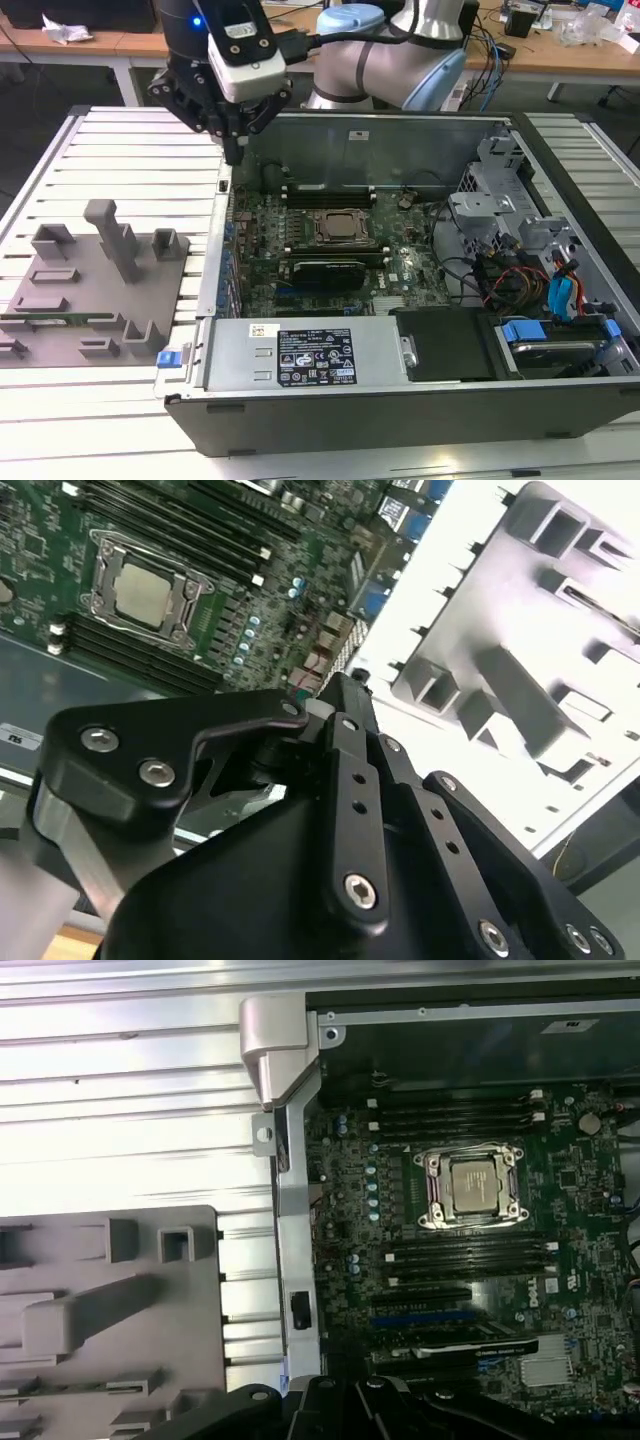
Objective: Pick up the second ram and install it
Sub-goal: 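Reach for the second ram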
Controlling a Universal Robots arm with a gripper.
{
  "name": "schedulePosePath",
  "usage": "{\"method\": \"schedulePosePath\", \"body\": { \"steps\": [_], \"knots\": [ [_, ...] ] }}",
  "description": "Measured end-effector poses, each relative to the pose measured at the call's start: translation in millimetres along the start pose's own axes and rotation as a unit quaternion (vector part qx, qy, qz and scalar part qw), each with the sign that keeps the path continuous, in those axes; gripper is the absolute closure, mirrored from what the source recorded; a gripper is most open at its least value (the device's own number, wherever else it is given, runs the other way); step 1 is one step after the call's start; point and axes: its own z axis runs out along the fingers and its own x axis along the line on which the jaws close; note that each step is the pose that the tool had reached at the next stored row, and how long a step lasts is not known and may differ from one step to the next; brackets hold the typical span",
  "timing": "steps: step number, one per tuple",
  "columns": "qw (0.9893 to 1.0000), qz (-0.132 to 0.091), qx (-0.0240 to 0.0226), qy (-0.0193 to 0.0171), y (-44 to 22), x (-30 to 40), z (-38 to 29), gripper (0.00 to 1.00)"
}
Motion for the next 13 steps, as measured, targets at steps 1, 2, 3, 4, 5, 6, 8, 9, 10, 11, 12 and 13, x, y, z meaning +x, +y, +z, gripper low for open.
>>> {"method": "schedulePosePath", "body": {
  "steps": [1, 2, 3, 4, 5, 6, 8, 9, 10, 11, 12, 13],
  "knots": [
    [1.0000, 0.000, 0.0000, 0.0000, -0.3, 3.8, -0.1, 0.89],
    [1.0000, 0.000, 0.0000, 0.0000, -0.5, 6.2, -0.2, 0.89],
    [1.0000, 0.000, 0.0000, 0.0000, -0.6, 8.6, -0.3, 0.89],
    [1.0000, 0.000, 0.0000, 0.0000, -0.8, 10.1, -0.3, 0.89],
    [1.0000, 0.000, 0.0000, 0.0000, -0.9, 12.2, -0.3, 0.89],
    [1.0000, 0.000, 0.0000, 0.0000, -1.1, 14.8, -0.4, 0.89],
    [1.0000, 0.000, 0.0000, 0.0000, -1.5, 20.7, -0.6, 0.89],
    [1.0000, 0.000, 0.0000, 0.0000, -1.7, 22.8, -0.6, 0.89],
    [1.0000, 0.000, 0.0000, 0.0000, -1.8, 24.3, -0.6, 0.89],
    [1.0000, 0.000, 0.0000, 0.0001, -2.0, 26.1, -0.7, 0.89],
    [1.0000, 0.000, 0.0000, 0.0000, -2.2, 28.5, -0.8, 0.89],
    [1.0000, 0.000, 0.0000, 0.0000, -2.3, 30.3, -0.8, 0.89]
  ]
}}
